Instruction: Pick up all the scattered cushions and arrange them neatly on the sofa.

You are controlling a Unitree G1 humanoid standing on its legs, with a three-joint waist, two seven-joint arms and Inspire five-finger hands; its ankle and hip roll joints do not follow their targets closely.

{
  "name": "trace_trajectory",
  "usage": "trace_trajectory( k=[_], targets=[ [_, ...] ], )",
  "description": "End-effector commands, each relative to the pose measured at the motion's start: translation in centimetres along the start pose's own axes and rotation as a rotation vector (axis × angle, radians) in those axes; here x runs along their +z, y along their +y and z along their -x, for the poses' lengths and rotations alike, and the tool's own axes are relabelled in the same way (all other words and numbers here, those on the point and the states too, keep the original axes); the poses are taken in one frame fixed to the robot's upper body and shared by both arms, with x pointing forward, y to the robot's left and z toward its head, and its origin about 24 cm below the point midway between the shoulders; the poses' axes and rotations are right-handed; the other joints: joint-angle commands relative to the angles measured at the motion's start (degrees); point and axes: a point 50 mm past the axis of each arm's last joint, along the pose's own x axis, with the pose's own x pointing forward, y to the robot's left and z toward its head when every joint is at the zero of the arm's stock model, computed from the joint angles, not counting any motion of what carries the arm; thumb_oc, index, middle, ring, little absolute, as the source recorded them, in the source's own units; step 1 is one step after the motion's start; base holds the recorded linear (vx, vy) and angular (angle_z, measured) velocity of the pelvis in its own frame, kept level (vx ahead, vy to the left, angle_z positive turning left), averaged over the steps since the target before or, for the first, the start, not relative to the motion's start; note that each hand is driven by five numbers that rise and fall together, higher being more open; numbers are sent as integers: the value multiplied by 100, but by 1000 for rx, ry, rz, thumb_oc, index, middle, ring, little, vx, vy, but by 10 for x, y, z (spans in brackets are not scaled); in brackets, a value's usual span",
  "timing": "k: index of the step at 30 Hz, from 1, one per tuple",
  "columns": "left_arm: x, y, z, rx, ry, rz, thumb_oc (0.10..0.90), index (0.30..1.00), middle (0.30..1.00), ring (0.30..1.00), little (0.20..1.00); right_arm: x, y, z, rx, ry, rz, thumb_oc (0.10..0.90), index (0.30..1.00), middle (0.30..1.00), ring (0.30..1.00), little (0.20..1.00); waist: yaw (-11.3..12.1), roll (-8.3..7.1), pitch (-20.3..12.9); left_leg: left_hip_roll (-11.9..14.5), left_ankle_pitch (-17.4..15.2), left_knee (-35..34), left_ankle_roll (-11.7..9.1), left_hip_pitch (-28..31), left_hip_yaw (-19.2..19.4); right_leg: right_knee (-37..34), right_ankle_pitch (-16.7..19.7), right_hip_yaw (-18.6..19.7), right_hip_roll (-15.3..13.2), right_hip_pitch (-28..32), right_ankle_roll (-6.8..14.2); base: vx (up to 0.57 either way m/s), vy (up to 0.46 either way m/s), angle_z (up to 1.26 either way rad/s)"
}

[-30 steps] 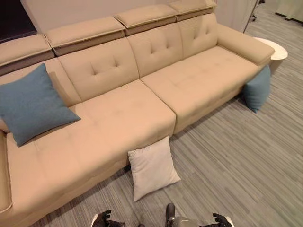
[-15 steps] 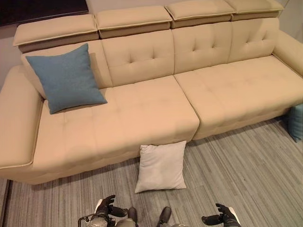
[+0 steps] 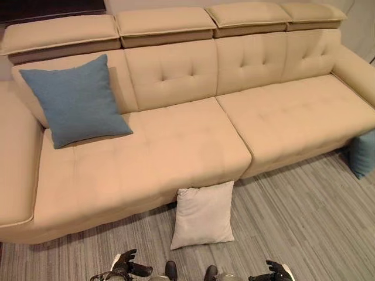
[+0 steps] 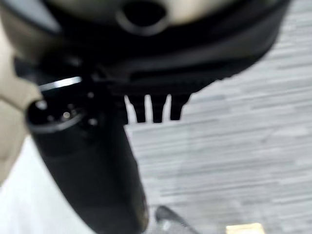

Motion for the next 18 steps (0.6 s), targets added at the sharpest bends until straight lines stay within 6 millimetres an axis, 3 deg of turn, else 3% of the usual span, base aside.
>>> trace_trajectory(
  k=[1,7,12,18],
  targets=[
    [3,-1,0,4,-33,-3,800,900,900,900,900,10,-15,-2,-59,-57,5,800,900,900,900,900,-52,-27,-55,-15,-349,371,-227,-228,-224,-1202,636,230,146,551,54,109,-54,25],
    [5,-3,0,0,-38,-7,800,900,900,900,900,14,-16,-3,-60,-72,16,800,900,900,900,900,-52,-98,-56,-82,-407,454,-293,-293,-371,-1568,733,242,94,676,91,47,-77,32],
    [30,-3,-4,6,-116,2,800,900,900,900,900,31,-21,-5,-80,-131,24,800,900,900,900,900,-70,-96,148,-23,-337,604,-410,-778,-469,-1601,727,105,112,401,-5,-119,-116,20],
    [135,7,0,51,-462,150,800,900,900,900,900,98,-50,-7,-212,-334,-109,800,900,900,900,900,-185,18,686,68,-213,1467,-529,-2520,-601,-726,600,-105,54,-1255,-250,-235,-117,31]
  ],
)
